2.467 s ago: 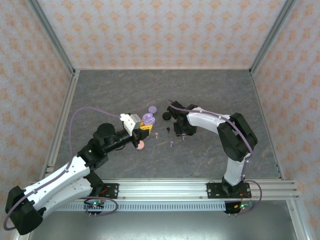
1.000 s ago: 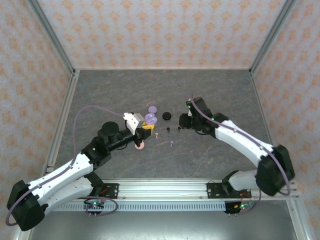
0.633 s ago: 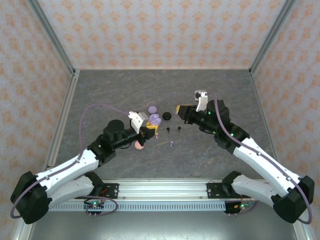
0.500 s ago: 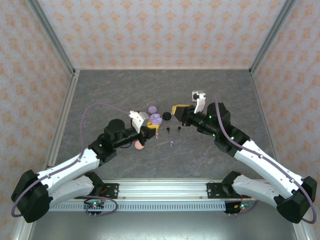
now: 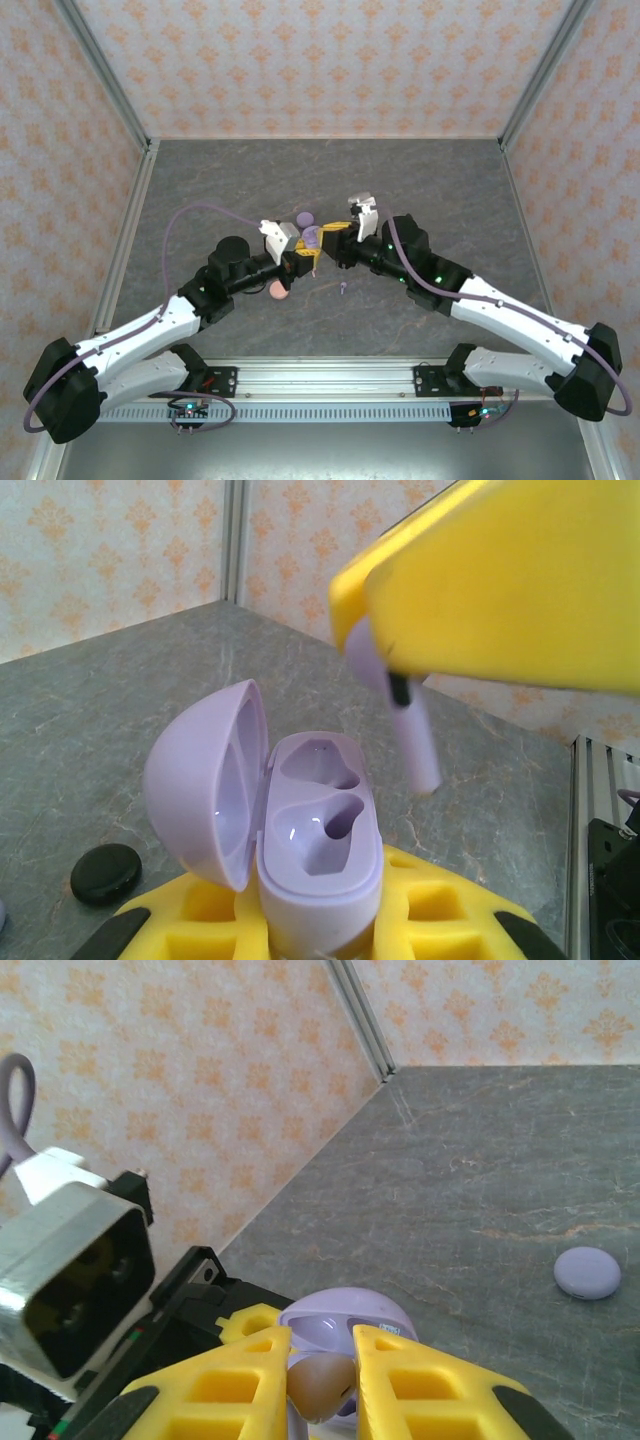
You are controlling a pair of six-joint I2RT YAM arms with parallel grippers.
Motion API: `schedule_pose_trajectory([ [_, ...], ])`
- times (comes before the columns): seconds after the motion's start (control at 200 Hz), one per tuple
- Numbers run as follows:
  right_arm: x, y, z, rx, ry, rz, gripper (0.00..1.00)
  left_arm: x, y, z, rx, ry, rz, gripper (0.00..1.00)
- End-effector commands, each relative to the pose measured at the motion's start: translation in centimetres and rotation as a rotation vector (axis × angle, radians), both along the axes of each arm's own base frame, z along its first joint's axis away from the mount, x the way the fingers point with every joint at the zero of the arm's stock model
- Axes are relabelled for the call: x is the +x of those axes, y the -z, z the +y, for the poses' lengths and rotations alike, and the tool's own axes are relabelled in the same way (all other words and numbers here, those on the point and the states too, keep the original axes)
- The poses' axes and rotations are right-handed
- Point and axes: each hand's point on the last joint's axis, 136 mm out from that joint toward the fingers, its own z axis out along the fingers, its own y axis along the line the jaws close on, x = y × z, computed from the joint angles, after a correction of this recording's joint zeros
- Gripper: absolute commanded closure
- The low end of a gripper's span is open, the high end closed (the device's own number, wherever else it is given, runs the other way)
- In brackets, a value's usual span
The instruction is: Insert wireless bluetooth earbuds into charging case
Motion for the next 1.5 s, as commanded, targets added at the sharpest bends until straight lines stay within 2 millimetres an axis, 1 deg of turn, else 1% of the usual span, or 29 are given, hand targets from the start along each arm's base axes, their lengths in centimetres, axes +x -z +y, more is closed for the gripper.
schedule_pose_trajectory([
  [0.0,0.5,-2.5,0.2,0.015,0.02,-0.071,0.8,-0.2,-2.8,-0.6,-0.063,0.028,-0.055,0.96],
  [0.345,0.6,-2.4,0.6,0.003,0.024,-0.079,0.81,-0.2,-2.9,-0.6,-0.063,0.028,-0.058,0.96],
  [0.626,1.0,-1.4,1.2,-0.024,0.024,-0.073,0.81,-0.3,-3.2,-0.6,-0.07,0.028,-0.061,0.96],
  [0.761,1.1,-0.7,1.1,-0.038,0.029,-0.063,0.81,-0.3,-3.1,-0.4,-0.066,0.021,-0.062,0.96],
  [1.126,0.0,1.0,1.1,-0.063,-0.015,-0.018,0.8,-0.1,-3.1,-0.2,-0.064,0.002,-0.063,0.95],
  [1.326,-0.3,1.2,0.9,-0.062,-0.026,-0.015,0.79,0.1,-2.9,-0.2,-0.06,-0.007,-0.055,0.96],
  [1.496,-0.7,1.1,1.2,-0.055,-0.056,-0.019,0.79,0.2,-2.8,-0.2,-0.059,-0.012,-0.051,0.96],
])
